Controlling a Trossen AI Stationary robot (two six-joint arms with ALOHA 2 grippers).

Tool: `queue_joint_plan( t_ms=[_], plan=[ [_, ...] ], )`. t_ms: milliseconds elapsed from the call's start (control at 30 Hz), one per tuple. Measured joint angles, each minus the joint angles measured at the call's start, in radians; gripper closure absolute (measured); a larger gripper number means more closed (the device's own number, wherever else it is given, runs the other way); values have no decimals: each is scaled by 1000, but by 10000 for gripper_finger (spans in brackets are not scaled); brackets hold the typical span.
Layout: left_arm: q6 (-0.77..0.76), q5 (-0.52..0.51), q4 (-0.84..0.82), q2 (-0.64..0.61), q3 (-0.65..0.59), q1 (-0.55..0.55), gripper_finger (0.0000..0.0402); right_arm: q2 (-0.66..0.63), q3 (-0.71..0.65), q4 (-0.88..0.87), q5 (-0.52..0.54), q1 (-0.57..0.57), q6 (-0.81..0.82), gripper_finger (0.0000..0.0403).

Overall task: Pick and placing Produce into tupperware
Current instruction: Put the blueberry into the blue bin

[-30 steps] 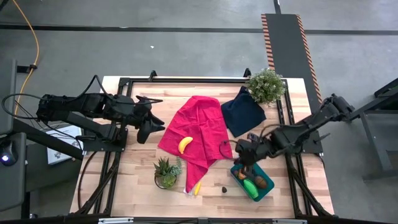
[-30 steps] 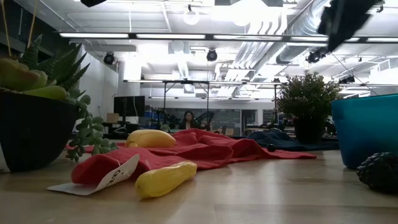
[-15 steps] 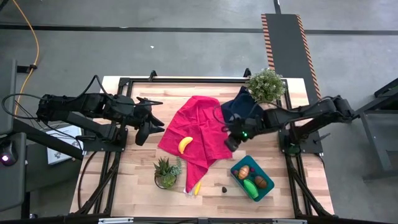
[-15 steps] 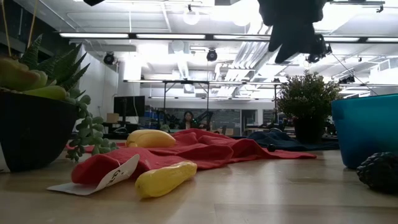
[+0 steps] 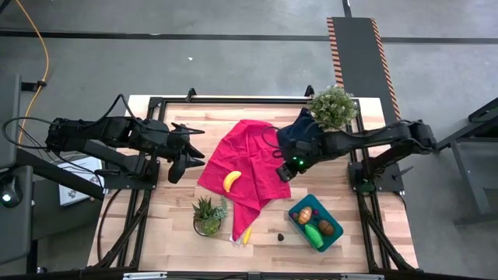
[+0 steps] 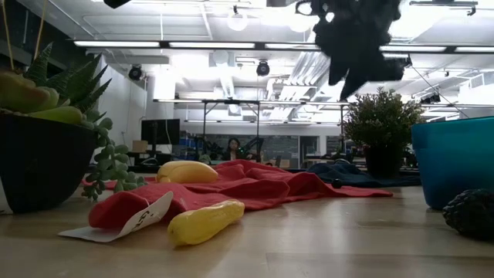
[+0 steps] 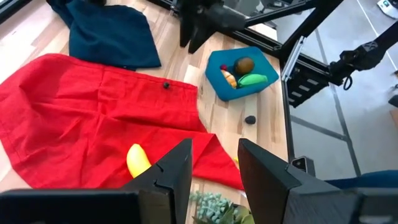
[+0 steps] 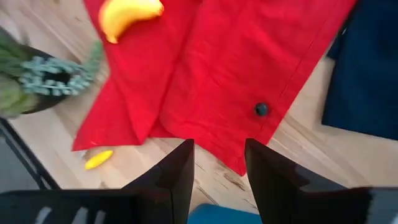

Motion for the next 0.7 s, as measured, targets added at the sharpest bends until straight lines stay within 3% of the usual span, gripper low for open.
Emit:
queue_joint_plan(
  t_ms=[367, 700],
  plan=[
    [8, 4, -78, 0, 0, 0, 284, 219, 1, 24, -33, -11, 34, 270],
    [8, 4, -101, 0, 0, 0, 284, 316, 1, 34, -22, -12, 71, 270]
  ],
)
